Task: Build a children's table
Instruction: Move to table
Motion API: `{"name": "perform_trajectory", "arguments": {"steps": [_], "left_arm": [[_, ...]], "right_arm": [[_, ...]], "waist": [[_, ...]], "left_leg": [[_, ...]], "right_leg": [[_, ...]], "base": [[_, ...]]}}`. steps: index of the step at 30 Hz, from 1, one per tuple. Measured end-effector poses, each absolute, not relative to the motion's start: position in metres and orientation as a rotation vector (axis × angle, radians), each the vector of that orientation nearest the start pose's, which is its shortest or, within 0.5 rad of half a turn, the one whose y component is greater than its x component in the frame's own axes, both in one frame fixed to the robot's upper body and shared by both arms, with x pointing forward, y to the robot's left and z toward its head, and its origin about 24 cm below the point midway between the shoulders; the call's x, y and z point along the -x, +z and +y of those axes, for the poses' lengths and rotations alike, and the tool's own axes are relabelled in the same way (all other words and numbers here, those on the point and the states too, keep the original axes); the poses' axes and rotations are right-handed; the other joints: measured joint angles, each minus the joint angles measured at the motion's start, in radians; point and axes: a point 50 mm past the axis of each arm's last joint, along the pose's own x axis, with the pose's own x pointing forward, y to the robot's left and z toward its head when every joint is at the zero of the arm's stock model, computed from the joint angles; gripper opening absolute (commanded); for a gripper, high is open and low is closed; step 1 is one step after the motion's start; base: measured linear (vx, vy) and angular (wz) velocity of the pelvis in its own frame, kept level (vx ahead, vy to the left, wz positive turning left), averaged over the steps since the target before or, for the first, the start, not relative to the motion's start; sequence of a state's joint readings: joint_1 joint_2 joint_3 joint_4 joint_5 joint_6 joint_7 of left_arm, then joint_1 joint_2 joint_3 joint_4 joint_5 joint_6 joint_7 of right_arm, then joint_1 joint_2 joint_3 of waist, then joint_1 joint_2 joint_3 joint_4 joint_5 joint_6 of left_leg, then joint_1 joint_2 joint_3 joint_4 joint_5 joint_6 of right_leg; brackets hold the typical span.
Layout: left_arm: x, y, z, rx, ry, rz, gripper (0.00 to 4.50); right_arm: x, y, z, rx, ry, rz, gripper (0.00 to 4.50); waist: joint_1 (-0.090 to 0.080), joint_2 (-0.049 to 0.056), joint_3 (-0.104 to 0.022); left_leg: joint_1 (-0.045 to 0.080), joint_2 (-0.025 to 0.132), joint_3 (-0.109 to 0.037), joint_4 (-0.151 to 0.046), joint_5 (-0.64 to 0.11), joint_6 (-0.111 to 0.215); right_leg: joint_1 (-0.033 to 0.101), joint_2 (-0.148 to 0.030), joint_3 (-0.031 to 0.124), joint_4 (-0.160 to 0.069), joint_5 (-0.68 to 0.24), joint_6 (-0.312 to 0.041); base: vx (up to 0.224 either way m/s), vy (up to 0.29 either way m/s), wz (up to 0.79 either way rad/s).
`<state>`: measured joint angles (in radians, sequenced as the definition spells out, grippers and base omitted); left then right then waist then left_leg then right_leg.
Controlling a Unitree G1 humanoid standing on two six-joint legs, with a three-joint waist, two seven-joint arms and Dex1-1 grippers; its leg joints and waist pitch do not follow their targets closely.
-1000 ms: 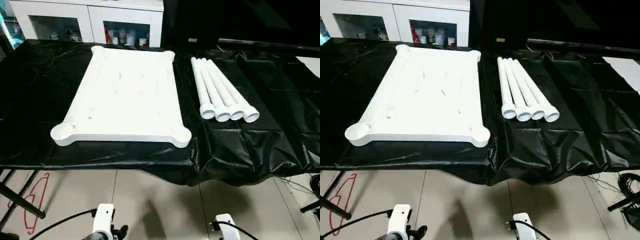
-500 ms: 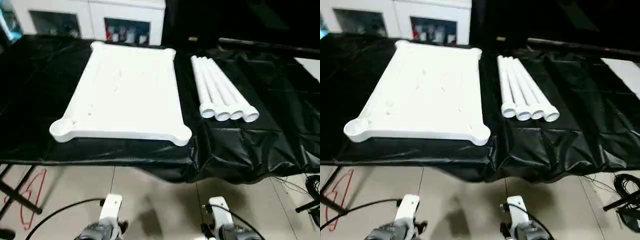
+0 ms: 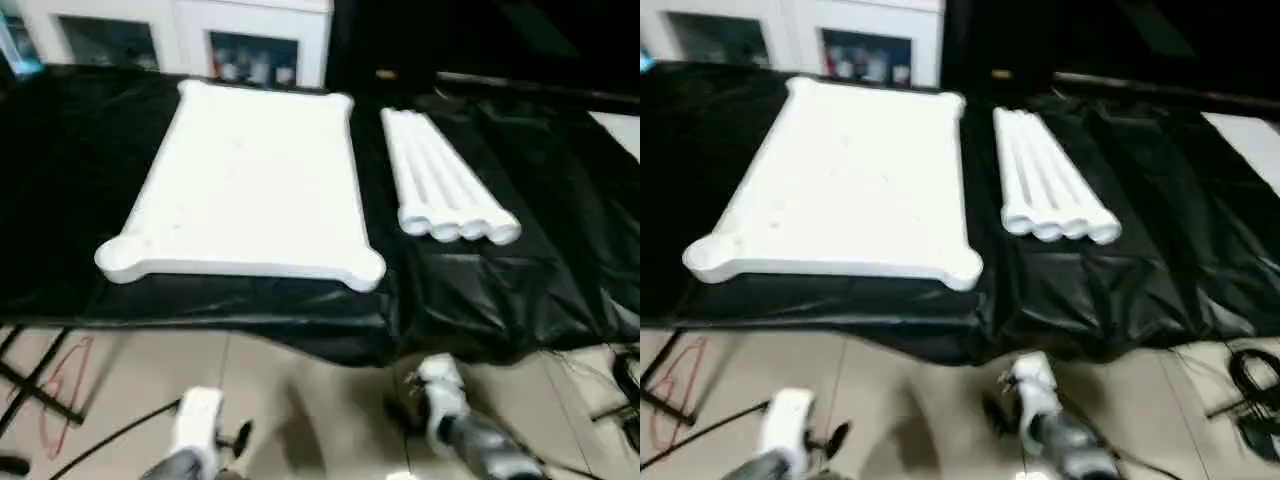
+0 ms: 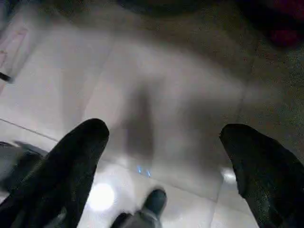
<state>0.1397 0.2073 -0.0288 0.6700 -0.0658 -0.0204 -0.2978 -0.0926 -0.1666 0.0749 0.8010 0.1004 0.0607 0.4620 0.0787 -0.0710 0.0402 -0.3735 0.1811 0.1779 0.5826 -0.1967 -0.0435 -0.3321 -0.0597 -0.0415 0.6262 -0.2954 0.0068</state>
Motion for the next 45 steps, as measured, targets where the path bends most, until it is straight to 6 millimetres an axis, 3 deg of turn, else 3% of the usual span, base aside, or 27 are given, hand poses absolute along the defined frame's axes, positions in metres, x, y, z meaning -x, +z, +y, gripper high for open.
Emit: {"name": "perform_trajectory", "arguments": {"steps": [2,7,10,13,17,22,25,30,35,40,45], "left_arm": [[-0.135,-0.106,0.211,-0.042,-0.202,0.756,4.50],[-0.127,-0.078,0.211,-0.062,-0.253,0.658,4.50],[-0.122,-0.054,0.212,-0.092,-0.269,0.581,4.50],[-0.117,-0.022,0.217,-0.122,-0.241,0.486,4.50],[-0.128,0.014,0.229,-0.114,-0.166,0.363,4.50],[-0.148,0.045,0.233,-0.096,-0.141,0.257,4.50],[-0.167,0.065,0.225,-0.122,-0.177,0.168,4.50],[-0.213,0.106,0.213,-0.151,-0.132,-0.033,4.50],[-0.238,0.103,0.206,-0.141,-0.013,-0.045,4.50],[-0.250,0.100,0.194,-0.195,-0.001,-0.021,4.50],[-0.275,0.105,0.176,-0.123,-0.081,-0.029,4.50]], "right_arm": [[-0.187,-0.096,-0.171,-0.106,0.475,0.751,4.34],[-0.168,-0.077,-0.171,-0.145,0.564,0.731,4.34],[-0.153,-0.056,-0.174,-0.151,0.606,0.698,4.34],[-0.142,-0.013,-0.178,-0.192,0.621,0.599,4.34],[-0.152,0.037,-0.180,-0.226,0.658,0.424,4.34],[-0.165,0.063,-0.172,-0.240,0.730,0.342,4.34],[-0.180,0.077,-0.170,-0.244,0.715,0.274,4.34],[-0.225,0.113,-0.160,-0.247,0.619,0.089,4.34],[-0.249,0.100,-0.166,-0.290,0.433,0.120,4.34],[-0.259,0.090,-0.177,-0.243,0.328,0.128,4.34],[-0.280,0.094,-0.187,-0.133,0.213,0.111,4.34]], "waist": [[0.011,0.000,0.000],[0.009,0.005,0.007],[0.009,0.002,0.007],[0.010,-0.004,0.007],[0.010,-0.004,0.006],[0.011,-0.005,0.006],[0.011,-0.006,0.005],[0.008,-0.005,0.002],[0.011,-0.014,-0.003],[0.010,-0.003,0.003],[0.006,0.019,0.005]], "left_leg": [[0.002,0.000,0.000,-0.002,-0.001,0.001],[0.006,0.000,0.001,-0.003,-0.004,-0.005],[0.008,0.000,0.002,-0.006,-0.005,-0.005],[0.008,0.000,0.002,-0.008,-0.004,-0.005],[0.008,-0.001,0.002,-0.008,-0.004,-0.005],[0.008,-0.001,0.001,-0.007,-0.003,-0.008],[0.008,-0.001,0.001,-0.006,-0.002,-0.009],[0.006,-0.001,0.000,-0.004,0.005,-0.013],[0.004,-0.001,-0.001,-0.003,0.009,-0.014],[0.003,-0.001,-0.001,0.002,0.009,-0.015],[0.003,-0.001,-0.002,0.006,0.010,-0.015]], "right_leg": [[0.003,0.000,0.000,-0.004,0.000,0.000],[0.003,0.000,0.002,-0.010,0.004,0.003],[0.004,0.001,0.002,-0.013,0.004,0.005],[0.004,0.002,0.003,-0.016,0.003,0.006],[0.003,0.002,0.004,-0.016,0.004,0.007],[0.003,0.002,0.004,-0.015,0.006,0.011],[0.003,0.002,0.004,-0.015,0.008,0.011],[0.003,0.002,0.004,-0.008,0.015,0.011],[0.002,0.002,0.004,-0.003,0.020,0.017],[0.001,0.002,0.004,0.001,0.020,0.018],[0.001,0.002,0.005,0.003,0.023,0.014]], "base": [[0.000,0.000,0.00],[0.000,0.000,0.00],[0.000,0.000,0.00],[0.000,0.000,0.00],[0.000,0.000,0.00],[0.000,0.000,0.00],[0.000,0.000,0.00],[0.000,0.000,0.00],[0.000,0.000,0.00],[0.000,0.000,0.00],[0.000,0.000,0.00]]}}
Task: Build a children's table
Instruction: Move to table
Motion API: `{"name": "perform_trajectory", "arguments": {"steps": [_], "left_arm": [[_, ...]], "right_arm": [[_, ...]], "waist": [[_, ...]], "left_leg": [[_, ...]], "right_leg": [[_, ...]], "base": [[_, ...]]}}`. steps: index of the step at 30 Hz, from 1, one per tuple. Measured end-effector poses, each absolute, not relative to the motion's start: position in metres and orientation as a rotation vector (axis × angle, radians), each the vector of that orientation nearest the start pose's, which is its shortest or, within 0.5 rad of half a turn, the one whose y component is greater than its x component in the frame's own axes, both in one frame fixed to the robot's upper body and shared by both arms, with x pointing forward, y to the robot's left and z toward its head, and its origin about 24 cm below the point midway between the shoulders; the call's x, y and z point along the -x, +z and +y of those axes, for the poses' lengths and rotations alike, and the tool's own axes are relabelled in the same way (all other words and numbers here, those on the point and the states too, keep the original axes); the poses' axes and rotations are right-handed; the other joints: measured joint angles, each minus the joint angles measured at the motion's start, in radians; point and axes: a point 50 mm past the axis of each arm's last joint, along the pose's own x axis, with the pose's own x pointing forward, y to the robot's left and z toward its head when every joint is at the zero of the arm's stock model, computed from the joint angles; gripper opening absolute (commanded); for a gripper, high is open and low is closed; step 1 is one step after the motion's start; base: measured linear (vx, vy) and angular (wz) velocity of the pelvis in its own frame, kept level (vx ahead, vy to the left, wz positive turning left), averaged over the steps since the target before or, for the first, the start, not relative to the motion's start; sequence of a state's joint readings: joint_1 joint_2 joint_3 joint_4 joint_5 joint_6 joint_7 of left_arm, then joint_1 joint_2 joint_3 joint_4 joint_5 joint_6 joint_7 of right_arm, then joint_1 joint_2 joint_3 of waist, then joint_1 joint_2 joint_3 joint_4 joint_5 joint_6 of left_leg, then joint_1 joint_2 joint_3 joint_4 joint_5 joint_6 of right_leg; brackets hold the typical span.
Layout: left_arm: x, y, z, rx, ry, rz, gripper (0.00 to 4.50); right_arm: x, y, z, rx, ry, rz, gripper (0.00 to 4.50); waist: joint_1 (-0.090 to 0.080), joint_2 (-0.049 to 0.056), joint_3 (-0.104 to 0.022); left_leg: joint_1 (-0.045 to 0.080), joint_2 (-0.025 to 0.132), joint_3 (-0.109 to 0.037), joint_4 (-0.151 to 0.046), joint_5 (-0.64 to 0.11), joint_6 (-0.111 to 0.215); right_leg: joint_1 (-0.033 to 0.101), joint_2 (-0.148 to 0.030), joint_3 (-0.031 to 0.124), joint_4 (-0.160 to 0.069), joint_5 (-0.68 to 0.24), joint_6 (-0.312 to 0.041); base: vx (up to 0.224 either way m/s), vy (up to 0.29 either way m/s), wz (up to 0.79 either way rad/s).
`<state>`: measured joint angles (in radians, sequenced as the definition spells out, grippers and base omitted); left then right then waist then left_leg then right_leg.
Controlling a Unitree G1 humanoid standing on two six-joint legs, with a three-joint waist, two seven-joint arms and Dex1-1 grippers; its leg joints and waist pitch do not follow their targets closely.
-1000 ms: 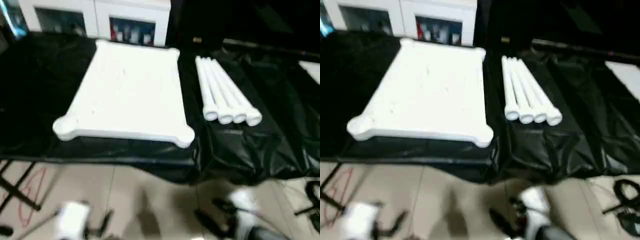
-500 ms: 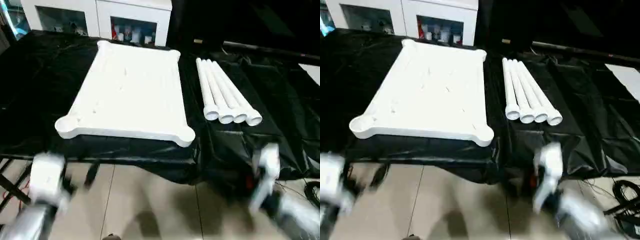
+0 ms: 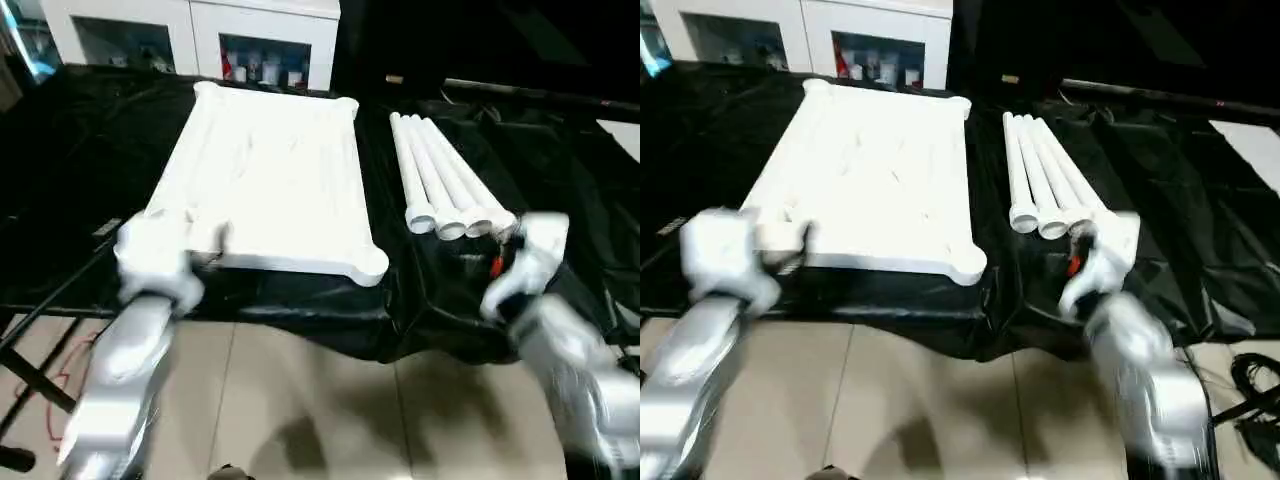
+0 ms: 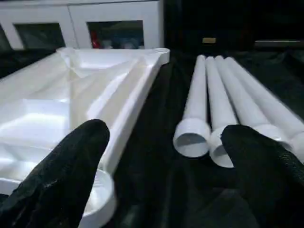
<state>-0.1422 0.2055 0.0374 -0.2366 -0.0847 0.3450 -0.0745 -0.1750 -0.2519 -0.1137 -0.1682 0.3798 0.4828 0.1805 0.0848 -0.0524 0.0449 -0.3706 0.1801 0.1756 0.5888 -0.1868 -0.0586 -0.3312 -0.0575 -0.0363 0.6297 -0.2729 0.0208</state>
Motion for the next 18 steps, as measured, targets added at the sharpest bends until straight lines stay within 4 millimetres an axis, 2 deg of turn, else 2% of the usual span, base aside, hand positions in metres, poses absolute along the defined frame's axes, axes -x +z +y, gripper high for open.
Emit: {"name": "perform_trajectory", "arguments": {"steps": [2,6,8,10,12,14,18], "left_arm": [[-0.278,0.100,0.177,-0.125,-0.081,-0.006,4.50],[-0.277,0.090,0.180,-0.130,-0.069,0.043,4.50],[-0.277,0.091,0.181,-0.136,-0.063,0.042,4.50],[-0.276,0.089,0.181,-0.142,-0.057,0.046,4.50],[-0.274,0.085,0.181,-0.128,-0.056,0.065,4.50],[-0.273,0.085,0.180,-0.104,-0.058,0.069,4.50],[-0.274,0.083,0.180,-0.100,-0.066,0.077,4.50]], "right_arm": [[-0.279,0.087,-0.187,-0.124,0.208,0.131,4.34],[-0.277,0.080,-0.176,-0.112,0.240,0.157,4.34],[-0.279,0.078,-0.167,-0.124,0.267,0.163,4.34],[-0.283,0.075,-0.164,-0.145,0.264,0.179,4.34],[-0.285,0.074,-0.163,-0.156,0.264,0.188,4.34],[-0.287,0.072,-0.161,-0.141,0.265,0.190,4.34],[-0.287,0.073,-0.159,-0.100,0.260,0.175,4.34]], "waist": [[-0.002,0.005,0.001],[-0.008,0.006,0.002],[-0.008,-0.004,0.005],[-0.003,-0.006,0.005],[0.001,0.001,0.009],[0.004,0.008,0.008],[0.003,0.013,0.006]], "left_leg": [[0.000,0.000,0.000,0.000,0.000,0.000],[-0.002,0.000,-0.001,-0.001,0.001,0.003],[0.002,0.000,0.000,-0.003,0.000,0.003],[0.007,0.001,-0.001,-0.005,-0.001,0.005],[0.021,0.000,0.001,-0.012,-0.004,0.009],[0.026,-0.001,0.000,-0.014,-0.008,0.013],[0.020,-0.004,0.000,-0.013,-0.013,0.023]], "right_leg": [[-0.001,0.000,0.000,0.001,0.000,0.000],[-0.003,0.001,-0.001,0.001,-0.001,-0.002],[0.002,0.001,-0.001,-0.001,-0.006,-0.007],[0.010,0.001,-0.004,-0.008,-0.007,-0.007],[0.029,0.001,-0.006,-0.023,-0.007,-0.007],[0.040,0.001,-0.008,-0.035,-0.006,-0.008],[0.040,0.000,-0.008,-0.037,-0.010,-0.003]], "base": [[0.000,0.000,0.00],[0.000,0.000,0.00],[0.000,0.000,0.00],[0.000,0.000,0.00],[0.000,0.000,0.00],[0.030,0.012,0.02],[0.061,0.015,0.03]]}}
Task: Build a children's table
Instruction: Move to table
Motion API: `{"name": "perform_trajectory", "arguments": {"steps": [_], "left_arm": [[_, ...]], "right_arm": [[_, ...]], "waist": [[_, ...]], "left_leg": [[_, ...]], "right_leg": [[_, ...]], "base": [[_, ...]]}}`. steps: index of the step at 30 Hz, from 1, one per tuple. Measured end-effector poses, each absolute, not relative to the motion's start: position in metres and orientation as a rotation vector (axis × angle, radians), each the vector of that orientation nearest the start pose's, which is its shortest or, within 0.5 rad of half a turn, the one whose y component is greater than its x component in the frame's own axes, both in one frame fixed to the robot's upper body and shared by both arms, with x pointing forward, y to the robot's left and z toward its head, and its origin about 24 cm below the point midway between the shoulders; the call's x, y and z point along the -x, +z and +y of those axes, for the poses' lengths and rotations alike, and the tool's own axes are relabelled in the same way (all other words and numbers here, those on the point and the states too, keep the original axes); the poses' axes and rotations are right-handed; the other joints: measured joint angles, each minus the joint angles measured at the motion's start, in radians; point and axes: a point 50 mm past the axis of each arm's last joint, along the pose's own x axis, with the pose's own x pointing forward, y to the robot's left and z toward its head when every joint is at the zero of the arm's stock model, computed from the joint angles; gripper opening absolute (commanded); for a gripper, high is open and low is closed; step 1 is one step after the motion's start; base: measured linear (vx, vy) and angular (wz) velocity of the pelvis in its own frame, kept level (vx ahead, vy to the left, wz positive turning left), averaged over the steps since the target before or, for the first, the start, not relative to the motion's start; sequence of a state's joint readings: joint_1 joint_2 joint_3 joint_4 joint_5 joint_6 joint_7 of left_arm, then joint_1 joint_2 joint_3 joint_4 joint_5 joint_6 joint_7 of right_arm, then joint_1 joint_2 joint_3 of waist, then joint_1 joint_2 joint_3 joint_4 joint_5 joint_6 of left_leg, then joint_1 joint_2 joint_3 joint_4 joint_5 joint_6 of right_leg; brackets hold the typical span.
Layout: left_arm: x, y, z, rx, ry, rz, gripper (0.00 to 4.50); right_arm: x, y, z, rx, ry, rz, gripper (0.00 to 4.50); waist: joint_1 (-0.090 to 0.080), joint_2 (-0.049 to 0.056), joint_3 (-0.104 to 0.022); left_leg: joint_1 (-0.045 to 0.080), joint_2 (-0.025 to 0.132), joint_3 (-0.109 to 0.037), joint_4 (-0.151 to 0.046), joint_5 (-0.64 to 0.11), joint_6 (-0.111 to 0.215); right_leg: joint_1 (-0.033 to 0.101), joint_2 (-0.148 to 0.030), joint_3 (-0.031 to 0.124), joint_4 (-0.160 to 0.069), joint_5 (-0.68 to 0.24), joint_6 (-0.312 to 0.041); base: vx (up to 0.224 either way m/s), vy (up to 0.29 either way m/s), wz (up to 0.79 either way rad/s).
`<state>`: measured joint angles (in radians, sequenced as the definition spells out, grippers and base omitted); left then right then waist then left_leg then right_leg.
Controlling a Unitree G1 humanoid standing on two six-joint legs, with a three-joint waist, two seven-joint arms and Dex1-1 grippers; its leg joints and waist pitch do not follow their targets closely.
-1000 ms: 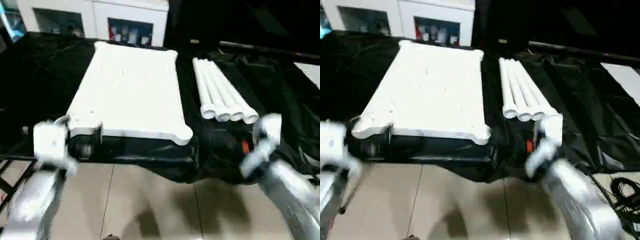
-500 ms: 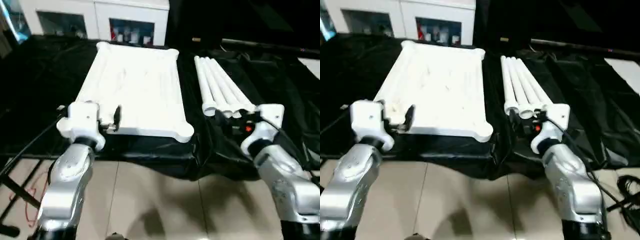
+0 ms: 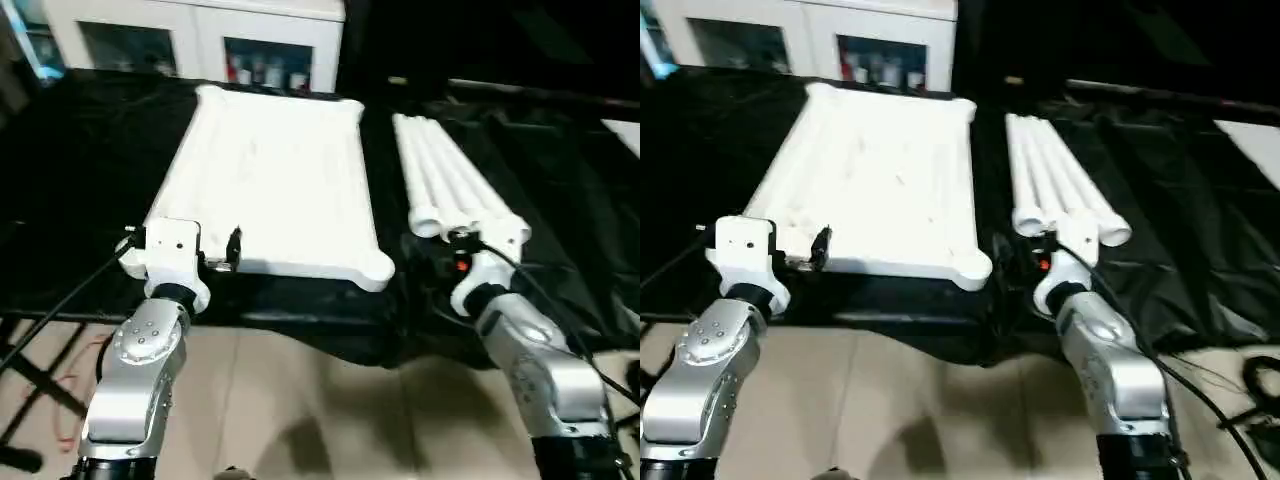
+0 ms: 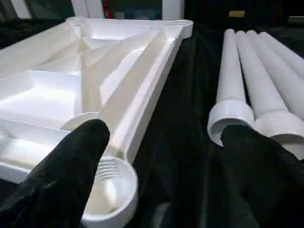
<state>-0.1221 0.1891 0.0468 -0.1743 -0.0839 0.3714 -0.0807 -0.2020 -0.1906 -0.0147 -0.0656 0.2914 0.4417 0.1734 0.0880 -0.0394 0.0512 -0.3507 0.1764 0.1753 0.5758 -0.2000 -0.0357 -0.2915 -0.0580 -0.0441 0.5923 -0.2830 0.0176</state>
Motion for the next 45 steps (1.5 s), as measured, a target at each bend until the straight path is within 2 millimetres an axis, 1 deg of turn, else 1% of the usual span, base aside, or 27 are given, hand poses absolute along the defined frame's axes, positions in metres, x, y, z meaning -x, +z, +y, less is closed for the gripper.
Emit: {"name": "perform_trajectory", "arguments": {"steps": [11,12,13,14,15,16,17,18,19,20,21,22,23,24,25,26,27,28,29,32,34,37,41,42,43,44,45], "left_arm": [[-0.282,0.095,0.182,-0.112,-0.063,0.039,4.50],[-0.282,0.093,0.182,-0.114,-0.063,0.046,4.50],[-0.283,0.093,0.180,-0.114,-0.071,0.048,4.50],[-0.283,0.092,0.179,-0.114,-0.079,0.050,4.50],[-0.283,0.092,0.179,-0.115,-0.081,0.051,4.50],[-0.283,0.092,0.180,-0.117,-0.080,0.052,4.50],[-0.283,0.092,0.183,-0.121,-0.071,0.053,4.50],[-0.282,0.090,0.188,-0.124,-0.055,0.063,4.50],[-0.282,0.089,0.192,-0.127,-0.043,0.070,4.50],[-0.282,0.090,0.194,-0.129,-0.039,0.067,4.50],[-0.282,0.091,0.193,-0.126,-0.041,0.063,4.50],[-0.282,0.091,0.192,-0.124,-0.044,0.061,4.50],[-0.282,0.091,0.190,-0.119,-0.049,0.062,4.50],[-0.282,0.089,0.185,-0.105,-0.063,0.066,4.50],[-0.282,0.087,0.178,-0.098,-0.087,0.069,4.50],[-0.283,0.087,0.173,-0.098,-0.108,0.067,4.50],[-0.283,0.088,0.173,-0.098,-0.109,0.066,4.50],[-0.283,0.088,0.174,-0.101,-0.106,0.066,4.50],[-0.283,0.089,0.178,-0.107,-0.096,0.065,4.50],[-0.283,0.089,0.184,-0.116,-0.079,0.066,4.50],[-0.283,0.090,0.184,-0.118,-0.079,0.066,4.50],[-0.286,0.093,0.180,-0.118,-0.105,0.056,4.50],[-0.289,0.097,0.176,-0.121,-0.128,0.042,4.50],[-0.289,0.096,0.176,-0.120,-0.130,0.042,4.50],[-0.288,0.094,0.177,-0.121,-0.128,0.052,4.50],[-0.288,0.092,0.181,-0.122,-0.117,0.063,4.50],[-0.288,0.092,0.181,-0.123,-0.116,0.065,4.50]], "right_arm": [[-0.289,0.070,-0.153,-0.087,0.257,0.178,4.34],[-0.289,0.070,-0.152,-0.082,0.266,0.179,4.34],[-0.289,0.069,-0.153,-0.070,0.272,0.182,4.34],[-0.289,0.068,-0.153,-0.057,0.275,0.185,4.34],[-0.289,0.069,-0.152,-0.055,0.279,0.183,4.34],[-0.289,0.069,-0.150,-0.054,0.290,0.183,4.34],[-0.291,0.072,-0.144,-0.058,0.314,0.173,4.34],[-0.293,0.076,-0.135,-0.066,0.343,0.158,4.34],[-0.294,0.079,-0.129,-0.073,0.369,0.145,4.34],[-0.292,0.078,-0.127,-0.071,0.378,0.145,4.34],[-0.292,0.077,-0.129,-0.066,0.380,0.149,4.34],[-0.291,0.077,-0.130,-0.061,0.380,0.152,4.34],[-0.290,0.075,-0.134,-0.054,0.375,0.159,4.34],[-0.288,0.071,-0.140,-0.046,0.359,0.173,4.34],[-0.288,0.070,-0.144,-0.039,0.345,0.181,4.34],[-0.289,0.070,-0.147,-0.034,0.335,0.182,4.34],[-0.289,0.070,-0.148,-0.034,0.332,0.181,4.34],[-0.289,0.070,-0.149,-0.033,0.328,0.181,4.34],[-0.289,0.070,-0.147,-0.036,0.330,0.179,4.34],[-0.290,0.071,-0.137,-0.046,0.358,0.174,4.34],[-0.290,0.071,-0.138,-0.041,0.356,0.173,4.34],[-0.290,0.072,-0.142,-0.033,0.341,0.173,4.34],[-0.291,0.072,-0.143,-0.036,0.334,0.171,4.34],[-0.291,0.072,-0.143,-0.037,0.333,0.171,4.34],[-0.291,0.072,-0.141,-0.041,0.337,0.171,4.34],[-0.291,0.074,-0.137,-0.048,0.350,0.164,4.34],[-0.291,0.073,-0.136,-0.048,0.351,0.164,4.34]], "waist": [[-0.001,-0.001,0.000],[-0.002,0.000,-0.001],[-0.009,0.013,-0.002],[-0.010,0.018,-0.004],[-0.008,0.020,-0.003],[-0.006,0.020,-0.002],[-0.009,0.020,-0.001],[-0.011,0.018,-0.002],[-0.012,0.016,-0.003],[-0.015,0.014,-0.004],[-0.018,0.007,-0.006],[-0.024,-0.003,-0.003],[-0.028,-0.021,0.000],[-0.024,-0.021,0.004],[-0.018,-0.018,0.006],[-0.012,-0.009,0.004],[-0.010,-0.003,0.003],[-0.011,0.005,0.002],[-0.014,0.006,0.001],[-0.029,0.006,0.002],[-0.035,0.007,0.002],[-0.034,0.008,0.000],[-0.035,0.015,-0.005],[-0.036,0.018,-0.007],[-0.029,0.013,-0.006],[-0.030,0.011,-0.006],[-0.031,0.006,-0.005]], "left_leg": [[-0.001,-0.001,-0.006,0.003,-0.009,0.001],[-0.012,-0.005,-0.013,0.009,-0.011,0.006],[-0.025,-0.004,-0.034,0.021,-0.014,0.014],[-0.035,-0.004,-0.057,0.028,-0.014,0.015],[-0.038,-0.004,-0.070,0.031,-0.014,0.015],[-0.036,-0.007,-0.080,0.033,-0.014,0.015],[-0.030,-0.015,-0.095,0.034,-0.016,0.017],[-0.025,-0.023,-0.094,0.036,-0.018,0.021],[-0.020,-0.030,-0.092,0.043,-0.022,0.025],[-0.012,-0.038,-0.089,0.047,-0.025,0.028],[-0.006,-0.043,-0.082,0.049,-0.026,0.026],[0.001,-0.048,-0.070,0.049,-0.028,0.023],[0.009,-0.051,-0.049,0.057,-0.031,0.018],[0.021,-0.039,-0.031,0.054,-0.035,0.021],[0.023,-0.034,-0.030,0.060,-0.046,0.041],[0.022,-0.028,-0.034,0.063,-0.054,0.055],[0.022,-0.025,-0.036,0.064,-0.052,0.050],[0.025,-0.017,-0.036,0.059,-0.040,0.024],[0.033,-0.008,-0.030,0.048,-0.033,-0.018],[0.038,-0.006,-0.024,0.040,-0.036,-0.017],[0.044,-0.006,-0.020,0.037,-0.041,-0.016],[0.043,-0.006,-0.016,0.025,-0.041,-0.015],[0.039,-0.006,-0.018,0.023,-0.049,-0.006],[0.046,-0.004,-0.016,0.022,-0.053,-0.010],[0.065,0.002,0.007,0.015,-0.058,-0.022],[0.085,0.002,0.030,0.016,-0.066,-0.031],[0.103,0.004,0.050,0.015,-0.081,-0.037]], "right_leg": [[0.005,0.002,-0.001,0.001,-0.010,0.002],[0.012,0.000,-0.011,-0.005,-0.011,0.004],[0.025,0.000,-0.038,-0.021,-0.011,0.008],[0.041,-0.004,-0.073,-0.038,-0.009,0.009],[0.056,-0.006,-0.093,-0.051,-0.008,0.010],[0.069,-0.010,-0.112,-0.059,-0.009,0.012],[0.064,-0.012,-0.117,-0.043,-0.018,0.006],[0.048,-0.016,-0.099,0.005,-0.032,-0.022],[0.014,-0.017,-0.071,0.073,-0.040,-0.036],[-0.028,-0.016,-0.051,0.126,-0.042,-0.030],[-0.055,-0.018,-0.039,0.126,-0.041,-0.027],[-0.070,-0.021,-0.022,0.096,-0.037,-0.025],[-0.070,-0.027,-0.001,0.082,0.016,-0.004],[-0.060,-0.025,0.002,0.081,0.013,-0.004],[-0.051,-0.021,0.004,0.075,0.013,-0.006],[-0.047,-0.014,0.002,0.068,0.014,-0.007],[-0.044,-0.011,-0.001,0.066,0.015,-0.009],[-0.038,-0.002,-0.003,0.059,0.016,-0.010],[-0.035,0.001,-0.007,0.049,0.017,-0.012],[-0.032,0.000,-0.010,0.030,0.032,-0.038],[-0.019,-0.002,-0.011,0.022,0.032,-0.039],[-0.007,-0.001,-0.011,0.005,0.031,-0.037],[-0.005,-0.001,-0.015,-0.006,0.024,-0.027],[-0.009,0.001,-0.014,-0.005,0.021,-0.028],[-0.025,0.001,-0.001,0.015,0.013,-0.047],[-0.038,-0.005,0.004,0.056,-0.005,-0.076],[-0.044,-0.010,0.006,0.066,-0.015,-0.081]], "base": [[0.015,-0.001,0.01],[0.000,0.000,0.00],[-0.021,0.010,0.30],[-0.013,0.023,0.62],[-0.013,0.023,0.62],[0.058,0.022,0.65],[0.101,-0.004,0.45],[0.101,-0.004,0.45],[0.063,-0.025,0.16],[0.000,0.000,0.00],[0.000,0.000,0.00],[-0.040,-0.054,0.06],[-0.009,-0.118,0.18],[-0.009,-0.118,0.18],[0.010,-0.114,0.12],[0.000,0.000,0.00],[0.000,0.000,0.00],[0.000,0.000,0.00],[0.000,0.000,0.00],[0.000,0.000,0.00],[0.034,0.017,0.03],[0.075,0.019,0.01],[0.074,0.004,0.02],[0.081,0.000,0.02],[0.141,-0.019,-0.25],[0.143,-0.038,-0.51],[0.143,-0.038,-0.51]]}}
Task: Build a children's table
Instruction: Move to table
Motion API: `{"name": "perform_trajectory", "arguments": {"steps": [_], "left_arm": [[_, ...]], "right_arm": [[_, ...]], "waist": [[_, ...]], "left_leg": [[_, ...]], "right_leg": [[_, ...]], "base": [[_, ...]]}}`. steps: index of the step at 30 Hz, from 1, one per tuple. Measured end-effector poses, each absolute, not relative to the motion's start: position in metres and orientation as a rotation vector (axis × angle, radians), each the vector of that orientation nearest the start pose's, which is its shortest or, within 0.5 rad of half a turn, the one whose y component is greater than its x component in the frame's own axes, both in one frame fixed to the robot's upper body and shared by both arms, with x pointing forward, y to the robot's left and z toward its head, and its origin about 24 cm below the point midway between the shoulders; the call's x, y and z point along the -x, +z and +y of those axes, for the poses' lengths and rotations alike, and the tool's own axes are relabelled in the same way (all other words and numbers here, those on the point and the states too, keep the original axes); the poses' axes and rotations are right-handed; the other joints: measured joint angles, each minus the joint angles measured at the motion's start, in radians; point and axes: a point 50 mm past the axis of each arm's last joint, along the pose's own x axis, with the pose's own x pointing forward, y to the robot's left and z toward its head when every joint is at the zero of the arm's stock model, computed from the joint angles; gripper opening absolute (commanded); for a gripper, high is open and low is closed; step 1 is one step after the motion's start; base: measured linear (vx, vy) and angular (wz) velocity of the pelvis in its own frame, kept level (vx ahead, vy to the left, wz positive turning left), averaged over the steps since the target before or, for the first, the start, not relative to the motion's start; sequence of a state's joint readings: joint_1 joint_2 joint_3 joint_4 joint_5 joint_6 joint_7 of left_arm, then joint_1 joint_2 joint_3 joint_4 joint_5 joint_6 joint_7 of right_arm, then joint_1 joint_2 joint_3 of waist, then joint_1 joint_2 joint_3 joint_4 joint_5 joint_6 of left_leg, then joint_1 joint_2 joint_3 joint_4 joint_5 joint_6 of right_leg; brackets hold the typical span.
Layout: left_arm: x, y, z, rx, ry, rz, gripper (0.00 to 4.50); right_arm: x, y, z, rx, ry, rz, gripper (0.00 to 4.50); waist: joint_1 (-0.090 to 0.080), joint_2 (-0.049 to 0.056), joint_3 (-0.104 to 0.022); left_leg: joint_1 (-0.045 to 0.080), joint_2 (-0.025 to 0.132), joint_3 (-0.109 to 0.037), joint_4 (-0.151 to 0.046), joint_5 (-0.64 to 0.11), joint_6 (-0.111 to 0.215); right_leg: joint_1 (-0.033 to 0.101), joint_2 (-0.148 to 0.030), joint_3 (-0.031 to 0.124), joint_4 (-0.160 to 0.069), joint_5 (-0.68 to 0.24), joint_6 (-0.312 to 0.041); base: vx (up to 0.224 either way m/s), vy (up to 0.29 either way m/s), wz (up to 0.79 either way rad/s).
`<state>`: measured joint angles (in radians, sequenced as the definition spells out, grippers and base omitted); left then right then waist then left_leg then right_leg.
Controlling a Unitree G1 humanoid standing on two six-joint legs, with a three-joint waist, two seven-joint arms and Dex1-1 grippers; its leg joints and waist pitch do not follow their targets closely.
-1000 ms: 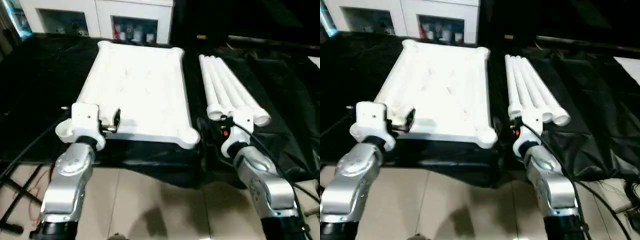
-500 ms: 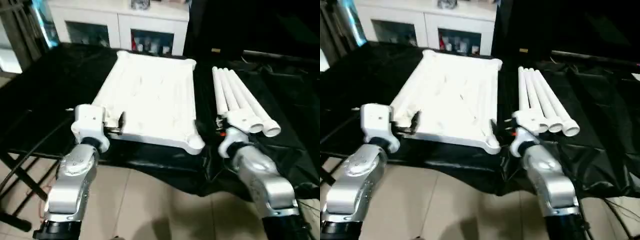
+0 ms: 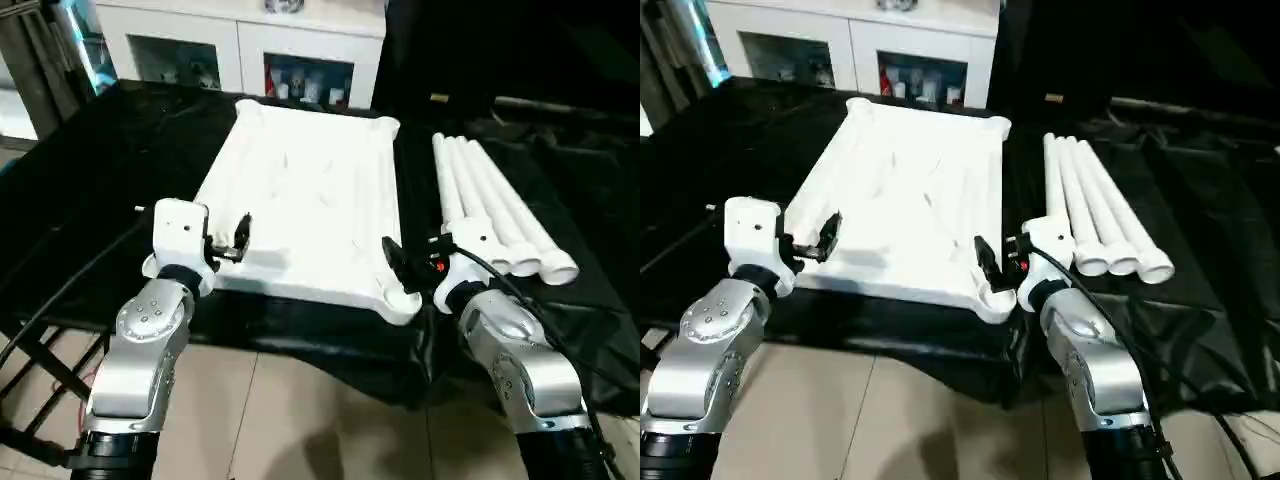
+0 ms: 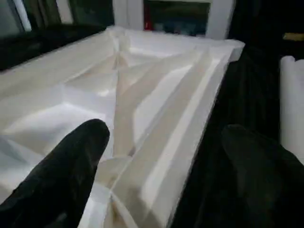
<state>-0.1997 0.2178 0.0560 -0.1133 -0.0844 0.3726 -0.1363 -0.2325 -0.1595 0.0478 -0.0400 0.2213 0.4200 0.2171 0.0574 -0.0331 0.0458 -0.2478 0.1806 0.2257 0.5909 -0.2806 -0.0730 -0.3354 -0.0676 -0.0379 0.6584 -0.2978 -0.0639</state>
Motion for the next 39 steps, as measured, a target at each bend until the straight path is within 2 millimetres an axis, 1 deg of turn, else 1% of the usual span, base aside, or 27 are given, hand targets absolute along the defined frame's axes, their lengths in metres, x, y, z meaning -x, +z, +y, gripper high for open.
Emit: {"name": "perform_trajectory", "arguments": {"steps": [1,4,5,6,7,8,10,11,12,13,14,15,16,17,18,20,22,24,26,28,30,32,34,35,37,38,39], "left_arm": [[-0.289,0.093,0.181,-0.123,-0.119,0.060,4.50],[-0.292,0.095,0.160,-0.103,-0.190,0.046,4.50],[-0.292,0.095,0.160,-0.106,-0.192,0.046,4.50],[-0.292,0.095,0.163,-0.112,-0.186,0.045,4.50],[-0.291,0.094,0.169,-0.120,-0.168,0.051,4.50],[-0.291,0.092,0.176,-0.125,-0.144,0.061,4.50],[-0.291,0.092,0.181,-0.132,-0.131,0.066,4.50],[-0.291,0.092,0.180,-0.131,-0.132,0.064,4.50],[-0.291,0.093,0.180,-0.131,-0.133,0.063,4.50],[-0.291,0.092,0.180,-0.131,-0.134,0.063,4.50],[-0.291,0.090,0.174,-0.118,-0.152,0.069,4.50],[-0.291,0.089,0.167,-0.115,-0.183,0.072,4.50],[-0.291,0.088,0.162,-0.114,-0.203,0.073,4.50],[-0.290,0.088,0.161,-0.116,-0.212,0.074,4.50],[-0.290,0.088,0.161,-0.118,-0.210,0.072,4.50],[-0.290,0.089,0.169,-0.133,-0.190,0.074,4.50],[-0.290,0.089,0.173,-0.134,-0.176,0.074,4.50],[-0.290,0.090,0.177,-0.138,-0.165,0.073,4.50],[-0.291,0.091,0.174,-0.135,-0.176,0.067,4.50],[-0.291,0.089,0.165,-0.130,-0.208,0.070,4.50],[-0.290,0.089,0.165,-0.135,-0.216,0.071,4.50],[-0.290,0.089,0.172,-0.145,-0.199,0.075,4.50],[-0.290,0.090,0.176,-0.148,-0.192,0.074,4.50],[-0.290,0.091,0.175,-0.157,-0.212,0.068,4.50],[-0.289,0.091,0.165,-0.154,-0.280,0.057,4.50],[-0.288,0.090,0.156,-0.138,-0.340,0.057,4.50],[-0.286,0.090,0.153,-0.136,-0.383,0.057,4.50]], "right_arm": [[-0.291,0.073,-0.140,-0.044,0.340,0.166,4.34],[-0.290,0.069,-0.159,-0.018,0.269,0.186,4.34],[-0.290,0.069,-0.159,-0.013,0.265,0.183,4.34],[-0.291,0.071,-0.158,-0.014,0.269,0.178,4.34],[-0.291,0.071,-0.153,-0.029,0.279,0.175,4.34],[-0.292,0.073,-0.139,-0.037,0.324,0.166,4.34],[-0.292,0.074,-0.136,-0.034,0.339,0.161,4.34],[-0.292,0.074,-0.137,-0.029,0.336,0.161,4.34],[-0.293,0.075,-0.139,-0.025,0.331,0.158,4.34],[-0.292,0.074,-0.140,-0.021,0.328,0.159,4.34],[-0.291,0.072,-0.146,-0.014,0.311,0.169,4.34],[-0.291,0.071,-0.150,-0.013,0.297,0.173,4.34],[-0.291,0.071,-0.152,-0.014,0.290,0.171,4.34],[-0.291,0.072,-0.155,-0.014,0.278,0.168,4.34],[-0.292,0.073,-0.155,-0.012,0.277,0.165,4.34],[-0.291,0.072,-0.150,-0.020,0.292,0.164,4.34],[-0.291,0.072,-0.142,-0.020,0.317,0.165,4.34],[-0.291,0.073,-0.139,-0.018,0.329,0.162,4.34],[-0.292,0.073,-0.145,-0.008,0.314,0.162,4.34],[-0.291,0.072,-0.151,-0.004,0.293,0.165,4.34],[-0.292,0.073,-0.152,-0.006,0.287,0.161,4.34],[-0.291,0.072,-0.144,-0.014,0.315,0.163,4.34],[-0.291,0.072,-0.139,-0.013,0.338,0.162,4.34],[-0.291,0.072,-0.140,-0.006,0.341,0.162,4.34],[-0.291,0.072,-0.150,0.020,0.326,0.165,4.34],[-0.292,0.074,-0.154,0.027,0.325,0.162,4.34],[-0.292,0.076,-0.156,0.032,0.334,0.157,4.34]], "waist": [[-0.001,-0.009,0.000],[0.014,0.010,-0.006],[0.022,0.024,-0.012],[0.024,0.037,-0.016],[0.019,0.038,-0.016],[-0.001,0.032,-0.017],[-0.012,0.028,-0.019],[-0.015,0.026,-0.019],[-0.024,0.010,-0.017],[-0.025,-0.005,-0.015],[-0.018,-0.004,-0.013],[-0.013,-0.002,-0.013],[-0.007,-0.001,-0.013],[-0.002,0.008,-0.012],[0.000,0.021,-0.012],[-0.001,0.030,-0.012],[-0.011,0.031,-0.011],[-0.030,0.027,-0.011],[-0.027,0.024,-0.012],[-0.019,0.027,-0.014],[-0.019,0.029,-0.016],[-0.033,0.029,-0.016],[-0.043,0.018,-0.018],[-0.048,0.003,-0.017],[-0.039,0.003,-0.016],[-0.025,0.003,-0.015],[-0.021,0.004,-0.015]], "left_leg": [[-0.012,-0.006,-0.007,0.008,-0.006,0.002],[-0.083,-0.017,-0.084,0.109,-0.024,0.049],[-0.120,-0.017,-0.105,0.095,-0.017,0.049],[-0.140,-0.012,-0.116,0.076,0.035,0.034],[-0.132,-0.007,-0.124,0.080,0.030,0.036],[-0.127,-0.015,-0.128,0.075,0.024,0.045],[-0.115,-0.024,-0.127,0.073,0.020,0.051],[-0.112,-0.026,-0.125,0.073,0.018,0.052],[-0.102,-0.039,-0.116,0.071,0.015,0.048],[-0.097,-0.046,-0.106,0.072,0.012,0.042],[-0.096,-0.045,-0.103,0.070,0.007,0.062],[-0.100,-0.042,-0.107,0.082,-0.003,0.100],[-0.108,-0.043,-0.110,0.096,-0.005,0.103],[-0.114,-0.041,-0.112,0.094,-0.002,0.098],[-0.116,-0.033,-0.113,0.068,0.011,0.081],[-0.104,-0.016,-0.114,0.057,0.034,0.031],[-0.089,-0.019,-0.110,0.043,0.034,0.032],[-0.075,-0.031,-0.107,0.040,0.026,0.042],[-0.088,-0.034,-0.101,0.043,0.020,0.054],[-0.097,-0.028,-0.105,0.050,0.013,0.070],[-0.099,-0.028,-0.112,0.045,0.013,0.064],[-0.088,-0.035,-0.117,0.043,0.008,0.054],[-0.076,-0.051,-0.117,0.043,0.001,0.054],[-0.075,-0.065,-0.113,0.049,-0.004,0.059],[-0.096,-0.065,-0.116,0.072,-0.008,0.128],[-0.106,-0.059,-0.122,0.070,0.005,0.130],[-0.112,-0.053,-0.124,0.059,0.019,0.093]], "right_leg": [[0.011,0.000,0.004,-0.001,-0.003,0.045],[0.033,0.035,0.018,-0.020,-0.007,0.053],[0.041,0.054,0.014,-0.026,-0.007,0.053],[0.046,0.067,-0.003,-0.023,-0.010,0.053],[0.043,0.062,-0.019,-0.011,-0.017,0.053],[0.021,0.045,-0.033,0.031,-0.023,0.031],[-0.015,0.024,-0.030,0.091,-0.025,0.037],[-0.030,0.013,-0.028,0.095,-0.021,0.043],[-0.050,-0.013,-0.018,0.049,-0.006,0.050],[-0.046,-0.024,-0.006,0.040,0.023,0.079],[-0.037,-0.018,-0.006,0.032,0.019,0.071],[-0.031,-0.014,-0.006,0.020,0.020,0.069],[-0.025,-0.007,-0.005,0.013,0.022,0.066],[-0.009,0.005,-0.010,0.000,0.026,0.060],[0.003,0.016,-0.020,-0.008,0.026,0.059],[0.019,0.024,-0.035,-0.026,0.026,0.058],[0.020,0.020,-0.034,-0.035,0.027,0.042],[0.021,0.008,-0.032,-0.011,0.004,0.010],[0.037,0.007,-0.027,-0.026,0.004,0.054],[0.040,0.014,-0.031,-0.039,0.006,0.062],[0.039,0.016,-0.035,-0.048,0.006,0.062],[0.017,0.006,-0.035,-0.016,-0.013,0.034],[-0.017,-0.011,-0.024,0.032,-0.015,0.028],[-0.023,-0.022,-0.002,0.026,-0.009,0.069],[-0.016,-0.014,0.003,0.024,-0.006,0.076],[-0.015,-0.006,0.002,0.022,-0.003,0.075],[-0.015,0.002,-0.002,0.024,-0.003,0.075]], "base": [[0.043,-0.026,-0.35],[0.030,-0.001,0.01],[0.000,0.000,0.00],[0.000,0.000,0.00],[0.000,0.000,0.00],[0.094,-0.002,-0.06],[0.089,-0.006,0.03],[0.000,0.000,0.00],[0.000,0.000,0.00],[0.009,-0.095,0.02],[0.018,-0.114,0.04],[0.018,-0.114,0.04],[0.044,-0.084,-0.03],[0.046,-0.065,-0.04],[0.046,-0.065,-0.04],[0.082,0.021,-0.04],[0.114,0.031,0.04],[0.110,0.027,0.10],[0.060,0.017,0.03],[0.058,0.007,0.04],[0.088,-0.010,0.04],[0.125,-0.016,0.03],[0.094,-0.033,0.01],[0.032,-0.062,0.04],[0.035,-0.062,0.08],[0.022,-0.061,0.01],[0.022,-0.061,0.01]]}}
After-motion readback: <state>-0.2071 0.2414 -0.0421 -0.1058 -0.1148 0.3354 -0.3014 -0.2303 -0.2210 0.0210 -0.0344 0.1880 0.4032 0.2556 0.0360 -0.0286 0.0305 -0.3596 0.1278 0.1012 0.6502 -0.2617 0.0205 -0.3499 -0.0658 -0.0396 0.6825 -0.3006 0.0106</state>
